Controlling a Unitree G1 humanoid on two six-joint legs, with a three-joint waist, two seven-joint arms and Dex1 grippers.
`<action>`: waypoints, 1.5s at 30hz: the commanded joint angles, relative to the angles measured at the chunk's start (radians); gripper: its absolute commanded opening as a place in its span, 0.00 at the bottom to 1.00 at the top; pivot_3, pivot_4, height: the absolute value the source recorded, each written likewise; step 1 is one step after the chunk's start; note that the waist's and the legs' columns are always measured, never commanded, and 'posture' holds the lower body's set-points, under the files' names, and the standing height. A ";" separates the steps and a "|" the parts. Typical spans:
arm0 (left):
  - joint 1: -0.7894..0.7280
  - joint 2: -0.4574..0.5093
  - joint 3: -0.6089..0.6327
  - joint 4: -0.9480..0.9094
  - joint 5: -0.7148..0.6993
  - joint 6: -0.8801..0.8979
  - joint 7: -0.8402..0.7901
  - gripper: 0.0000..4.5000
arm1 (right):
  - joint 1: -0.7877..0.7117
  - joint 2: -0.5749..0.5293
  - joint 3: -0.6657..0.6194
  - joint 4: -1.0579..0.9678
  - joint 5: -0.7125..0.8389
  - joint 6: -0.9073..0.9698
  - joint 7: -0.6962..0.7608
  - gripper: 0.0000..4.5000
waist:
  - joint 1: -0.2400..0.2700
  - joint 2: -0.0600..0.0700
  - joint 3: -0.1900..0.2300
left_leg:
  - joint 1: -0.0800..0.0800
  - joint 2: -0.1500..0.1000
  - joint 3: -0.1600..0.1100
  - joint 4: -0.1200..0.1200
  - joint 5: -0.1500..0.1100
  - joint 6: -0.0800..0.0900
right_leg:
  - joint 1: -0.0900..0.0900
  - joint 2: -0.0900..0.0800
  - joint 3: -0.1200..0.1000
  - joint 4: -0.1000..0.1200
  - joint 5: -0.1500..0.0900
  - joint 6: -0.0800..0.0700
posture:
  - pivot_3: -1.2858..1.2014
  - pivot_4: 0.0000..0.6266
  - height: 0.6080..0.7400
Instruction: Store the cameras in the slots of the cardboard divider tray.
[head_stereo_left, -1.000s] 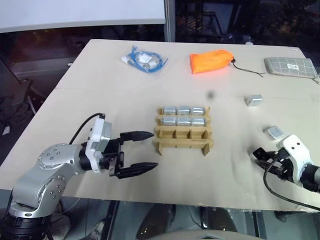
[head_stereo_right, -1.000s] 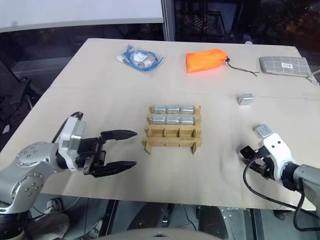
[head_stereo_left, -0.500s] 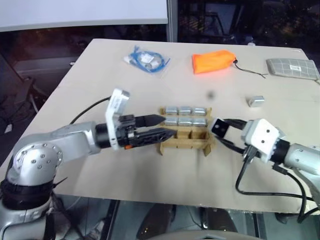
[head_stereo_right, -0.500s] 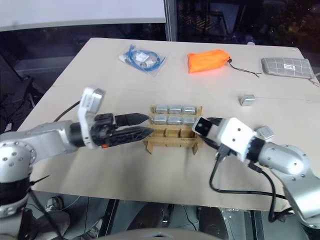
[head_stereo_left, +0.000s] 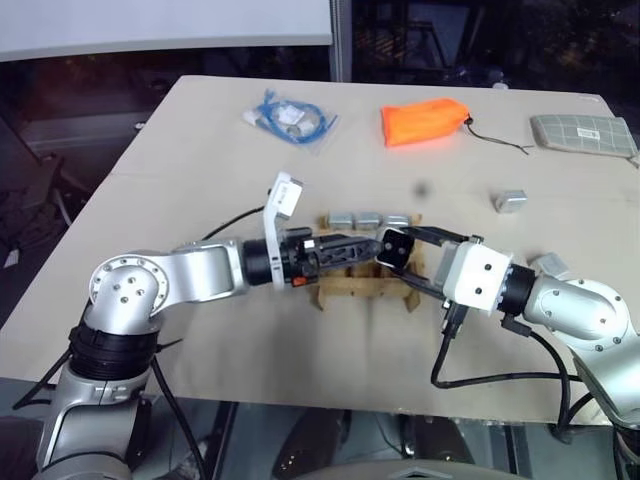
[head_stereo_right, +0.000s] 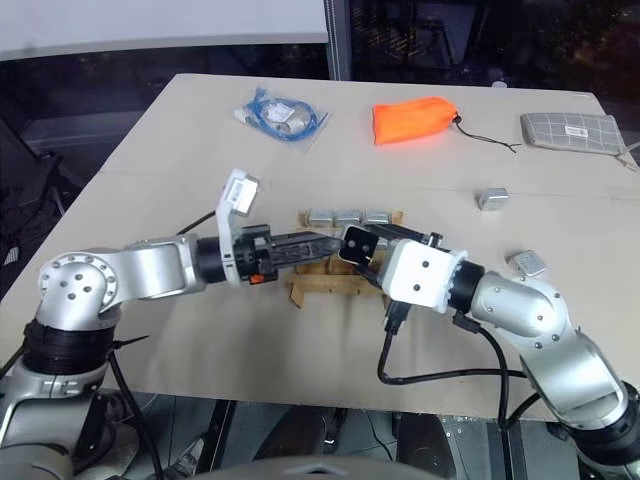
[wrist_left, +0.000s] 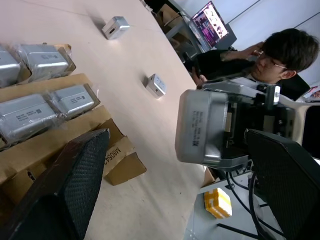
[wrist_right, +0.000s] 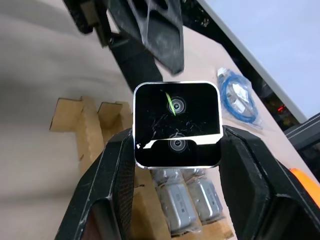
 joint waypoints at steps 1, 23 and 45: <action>-0.033 -0.023 -0.017 0.000 0.029 0.001 -0.008 0.88 | -0.027 0.014 0.001 -0.018 -0.012 -0.011 -0.002 0.41 | 0.000 0.000 0.000 | 0.000 0.000 0.000 0.000 0.000 0.000 | 0.000 0.000 0.000 0.000 0.000 0.000 | 0.52 0.24 1.00; -0.141 0.234 -0.158 0.151 0.875 -0.288 -0.892 0.15 | 0.293 0.049 -0.340 -0.124 0.276 0.105 0.044 1.00 | 0.004 0.001 0.000 | 0.000 0.000 0.001 -0.003 0.000 0.000 | -0.001 0.000 0.000 -0.001 0.000 -0.001 | 0.52 0.24 1.00; -0.340 0.134 -0.383 0.425 1.484 -0.576 -1.434 0.15 | 0.650 0.059 -0.531 -0.188 0.317 -0.025 0.032 1.00 | -0.004 0.000 0.000 | -0.001 0.000 0.000 -0.001 -0.002 0.004 | -0.001 0.000 0.000 0.000 0.000 0.000 | 0.52 0.24 1.00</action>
